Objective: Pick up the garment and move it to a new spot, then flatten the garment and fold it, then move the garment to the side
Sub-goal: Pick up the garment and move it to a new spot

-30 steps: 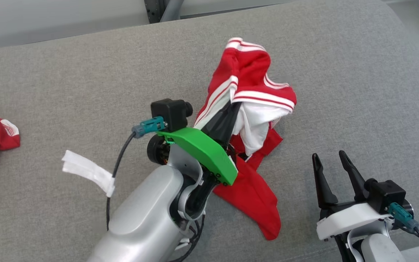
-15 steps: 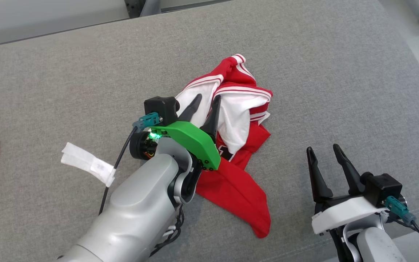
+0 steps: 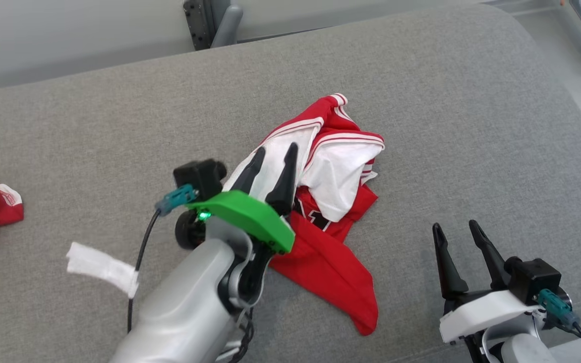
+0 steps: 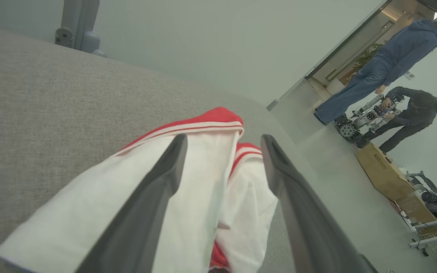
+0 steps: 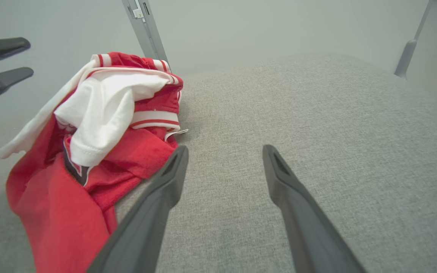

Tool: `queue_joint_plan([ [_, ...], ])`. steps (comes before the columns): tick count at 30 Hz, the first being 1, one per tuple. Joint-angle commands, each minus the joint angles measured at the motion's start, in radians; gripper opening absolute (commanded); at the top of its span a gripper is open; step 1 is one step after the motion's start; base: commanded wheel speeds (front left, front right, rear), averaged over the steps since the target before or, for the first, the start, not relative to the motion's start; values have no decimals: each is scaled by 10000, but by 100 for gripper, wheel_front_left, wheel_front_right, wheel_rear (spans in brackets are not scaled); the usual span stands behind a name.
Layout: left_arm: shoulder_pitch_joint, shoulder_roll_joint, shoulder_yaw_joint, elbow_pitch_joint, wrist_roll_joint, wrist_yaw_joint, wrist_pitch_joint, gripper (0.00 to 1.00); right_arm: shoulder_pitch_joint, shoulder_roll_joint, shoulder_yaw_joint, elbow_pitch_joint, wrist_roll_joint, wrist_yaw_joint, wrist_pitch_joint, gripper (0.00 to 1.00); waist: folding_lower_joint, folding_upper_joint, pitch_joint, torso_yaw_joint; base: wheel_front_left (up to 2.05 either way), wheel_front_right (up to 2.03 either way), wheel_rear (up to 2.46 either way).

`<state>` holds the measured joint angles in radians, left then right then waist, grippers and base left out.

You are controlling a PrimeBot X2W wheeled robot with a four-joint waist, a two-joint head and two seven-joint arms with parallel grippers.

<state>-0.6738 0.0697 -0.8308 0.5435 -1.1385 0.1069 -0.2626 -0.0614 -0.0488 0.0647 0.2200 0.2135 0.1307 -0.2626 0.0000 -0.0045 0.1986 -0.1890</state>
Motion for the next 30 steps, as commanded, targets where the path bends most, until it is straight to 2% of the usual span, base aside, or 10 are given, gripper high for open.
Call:
queue_joint_plan([
  [1, 647, 296, 246, -203, 295, 0, -26, 100, 228, -28, -79, -14, -119, 1, -34, 100, 0, 45, -321, 178, 0, 0, 0],
  [6, 2472, 813, 1158, -1312, 1262, 105, -28, 100, 711, -29, -314, -54, -293, 1, -34, 100, 0, 45, -712, 457, 0, 0, 0],
  [9, 3450, 1126, 1921, -1828, 2358, 268, -29, 100, 887, -28, -447, -142, -417, 1, -34, 100, 0, 45, -803, 670, 0, 0, 0],
  [13, 4669, 980, 3164, -2559, 3912, 163, -19, 100, 1027, -36, -641, -337, -620, -1, -34, 100, 0, 45, -888, 903, 0, 0, 0],
  [22, 6927, 163, 5489, -3601, 6880, -828, -18, 100, 1398, -31, -1091, -686, -894, -1, -34, 100, 0, 45, -1217, 1251, 0, 0, 0],
  [30, 7995, -133, 6408, -3596, 7887, -1489, -19, 100, 1837, -29, -1406, -840, -1111, -1, -34, 100, 0, 45, -1596, 1365, 0, 0, 0],
])
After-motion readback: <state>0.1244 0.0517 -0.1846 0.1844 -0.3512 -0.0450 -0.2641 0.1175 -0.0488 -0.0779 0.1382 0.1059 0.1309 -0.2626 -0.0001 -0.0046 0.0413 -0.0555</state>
